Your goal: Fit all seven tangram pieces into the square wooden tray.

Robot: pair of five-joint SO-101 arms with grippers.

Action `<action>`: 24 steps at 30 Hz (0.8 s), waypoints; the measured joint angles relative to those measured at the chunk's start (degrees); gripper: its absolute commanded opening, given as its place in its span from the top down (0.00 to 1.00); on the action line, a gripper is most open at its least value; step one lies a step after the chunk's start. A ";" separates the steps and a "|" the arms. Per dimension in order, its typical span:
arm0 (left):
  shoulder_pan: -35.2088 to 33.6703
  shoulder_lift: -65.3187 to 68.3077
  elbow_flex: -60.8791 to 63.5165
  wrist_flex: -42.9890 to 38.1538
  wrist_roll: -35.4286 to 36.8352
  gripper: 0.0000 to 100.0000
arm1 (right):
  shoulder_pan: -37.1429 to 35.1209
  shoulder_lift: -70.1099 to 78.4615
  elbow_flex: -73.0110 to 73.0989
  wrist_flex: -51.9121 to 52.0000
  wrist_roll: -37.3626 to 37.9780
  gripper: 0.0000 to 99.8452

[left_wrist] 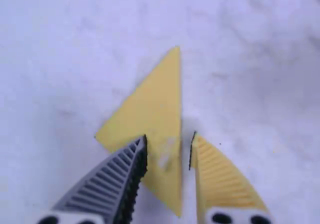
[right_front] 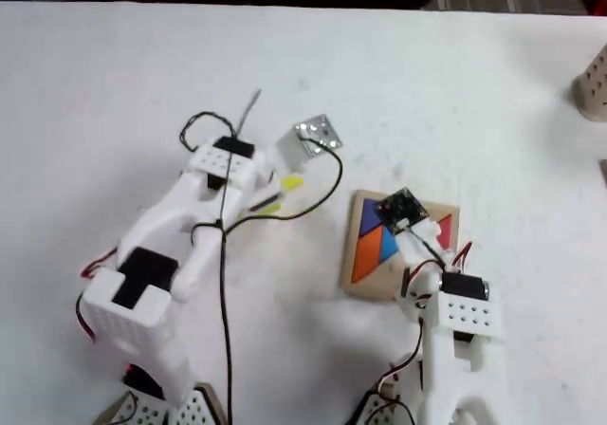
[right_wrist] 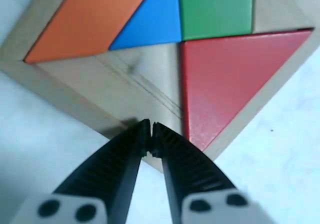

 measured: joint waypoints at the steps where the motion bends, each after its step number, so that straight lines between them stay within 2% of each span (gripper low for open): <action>1: 0.00 0.00 0.00 0.00 0.00 0.83 | 0.00 0.00 0.00 0.00 0.00 0.98; 4: 0.00 0.00 0.00 0.00 0.00 0.79 | 0.00 0.00 0.00 0.00 1.14 0.98; 10: -0.53 -0.44 -0.44 0.26 1.41 0.62 | 0.00 0.00 0.00 0.00 1.93 0.98; 13: -2.02 -1.32 -0.44 0.53 4.57 0.61 | 0.00 0.00 0.00 0.00 1.93 0.98; 17: -2.81 -1.58 -0.44 0.18 5.19 0.61 | 0.00 0.00 0.00 0.00 1.93 0.98; 24: -3.60 -0.97 -0.70 -5.98 5.36 0.60 | 0.00 0.00 0.00 0.00 1.93 0.98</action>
